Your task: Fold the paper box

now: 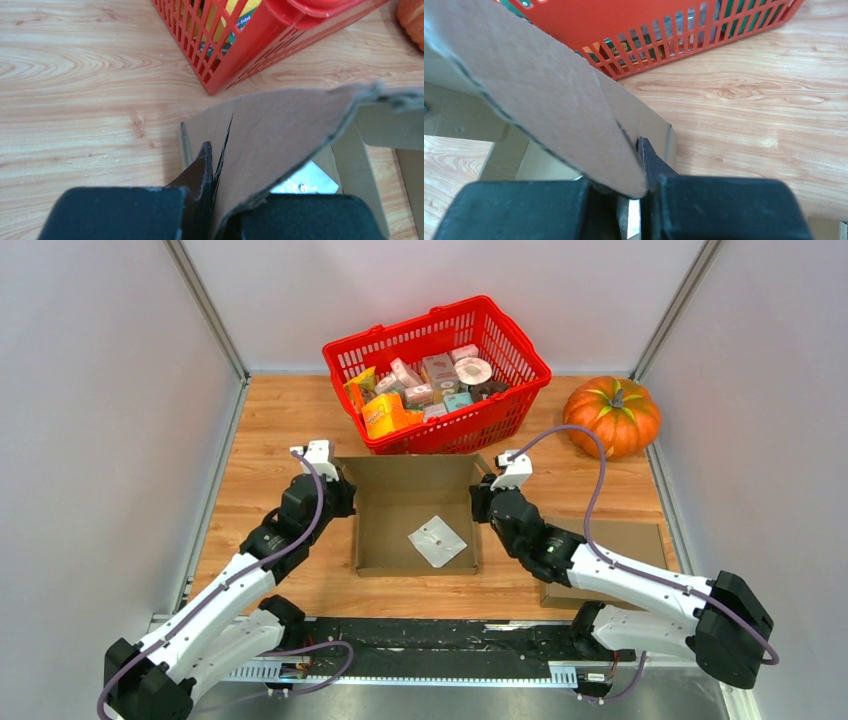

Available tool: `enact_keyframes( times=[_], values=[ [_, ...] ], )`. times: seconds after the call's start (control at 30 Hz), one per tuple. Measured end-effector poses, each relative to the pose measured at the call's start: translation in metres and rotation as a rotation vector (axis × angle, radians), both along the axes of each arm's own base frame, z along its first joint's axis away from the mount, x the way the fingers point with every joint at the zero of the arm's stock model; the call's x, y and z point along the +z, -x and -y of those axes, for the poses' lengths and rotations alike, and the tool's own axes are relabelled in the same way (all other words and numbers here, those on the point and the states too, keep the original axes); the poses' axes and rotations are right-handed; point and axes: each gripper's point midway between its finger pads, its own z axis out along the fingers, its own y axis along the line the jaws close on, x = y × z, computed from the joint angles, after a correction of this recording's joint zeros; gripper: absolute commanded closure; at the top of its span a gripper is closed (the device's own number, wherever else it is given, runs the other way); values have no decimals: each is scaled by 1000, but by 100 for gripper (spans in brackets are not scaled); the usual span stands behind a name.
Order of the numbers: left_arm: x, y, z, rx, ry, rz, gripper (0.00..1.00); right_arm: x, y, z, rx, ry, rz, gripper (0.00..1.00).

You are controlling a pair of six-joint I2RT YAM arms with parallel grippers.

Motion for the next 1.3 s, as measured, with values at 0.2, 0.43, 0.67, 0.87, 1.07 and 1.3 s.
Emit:
enact_keyframes(
  times=[0.2, 0.43, 0.67, 0.87, 1.07, 1.3],
  values=[
    [-5, 11, -2, -9, 23, 59, 100, -2, 15, -4, 29, -62, 68, 89],
    [-7, 12, -1, -15, 42, 88, 100, -4, 22, -6, -10, -144, 53, 96],
    [-7, 12, 0, -15, 42, 89, 100, -3, 23, -6, -36, -174, 17, 82],
    [-7, 13, -1, -14, 42, 87, 100, -23, 33, -4, 4, -158, -19, 34],
    [-10, 15, 7, -50, 56, 70, 100, -22, 74, 28, 105, -114, -106, 0],
    [-9, 14, 11, -75, 38, 64, 100, 87, 107, 65, 162, -282, -93, 0]
  ],
)
